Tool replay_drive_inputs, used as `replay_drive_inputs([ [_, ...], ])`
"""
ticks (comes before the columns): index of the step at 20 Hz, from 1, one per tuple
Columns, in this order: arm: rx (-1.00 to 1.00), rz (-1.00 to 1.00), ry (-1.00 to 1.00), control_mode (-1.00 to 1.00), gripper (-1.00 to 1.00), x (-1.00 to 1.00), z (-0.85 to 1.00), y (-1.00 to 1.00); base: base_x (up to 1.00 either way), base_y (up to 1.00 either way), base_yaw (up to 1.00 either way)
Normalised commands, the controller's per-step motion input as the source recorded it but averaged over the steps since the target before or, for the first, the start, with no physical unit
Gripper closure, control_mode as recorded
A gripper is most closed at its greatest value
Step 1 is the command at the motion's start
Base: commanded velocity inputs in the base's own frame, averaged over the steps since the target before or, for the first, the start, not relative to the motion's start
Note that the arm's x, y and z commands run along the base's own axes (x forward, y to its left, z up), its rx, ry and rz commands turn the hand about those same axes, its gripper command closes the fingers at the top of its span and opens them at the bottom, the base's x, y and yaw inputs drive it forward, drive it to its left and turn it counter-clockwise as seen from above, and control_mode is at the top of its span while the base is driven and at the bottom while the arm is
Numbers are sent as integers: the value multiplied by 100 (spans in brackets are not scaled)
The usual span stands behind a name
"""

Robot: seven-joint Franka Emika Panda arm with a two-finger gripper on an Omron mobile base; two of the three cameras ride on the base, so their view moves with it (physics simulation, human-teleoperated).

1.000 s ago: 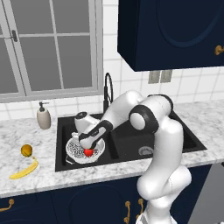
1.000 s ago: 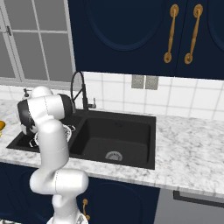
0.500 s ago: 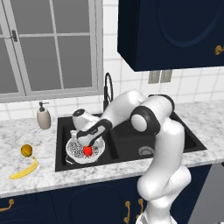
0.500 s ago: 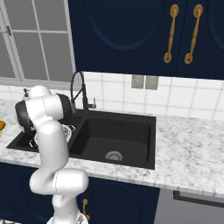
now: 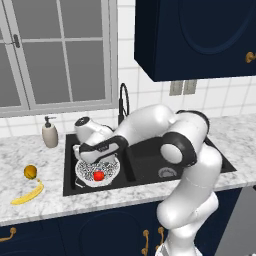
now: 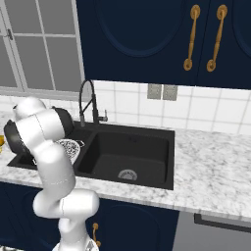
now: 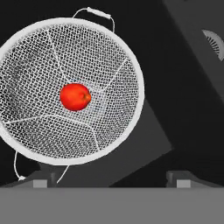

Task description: Put the colander in the sink, put the apple, mango, banana in the colander, and turn on the sink faucet and pour water over the colander.

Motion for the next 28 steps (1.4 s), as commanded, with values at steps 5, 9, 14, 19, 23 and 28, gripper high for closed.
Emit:
replay_drive_inputs([
  [5,3,28,2,-100,-100,-60,40,0,0,0,0],
  [9,8,35,0,-100,-100,-68,22,-2,0,0,0],
  [14,17,40,0,-100,-100,-50,27,14,0,0,0],
  [19,16,24,-1,-100,-100,-41,17,42,0,0,0],
  [23,16,1,0,-100,-100,-21,19,50,0,0,0],
  [28,23,-9,2,-100,-100,-3,14,48,0,0,0],
])
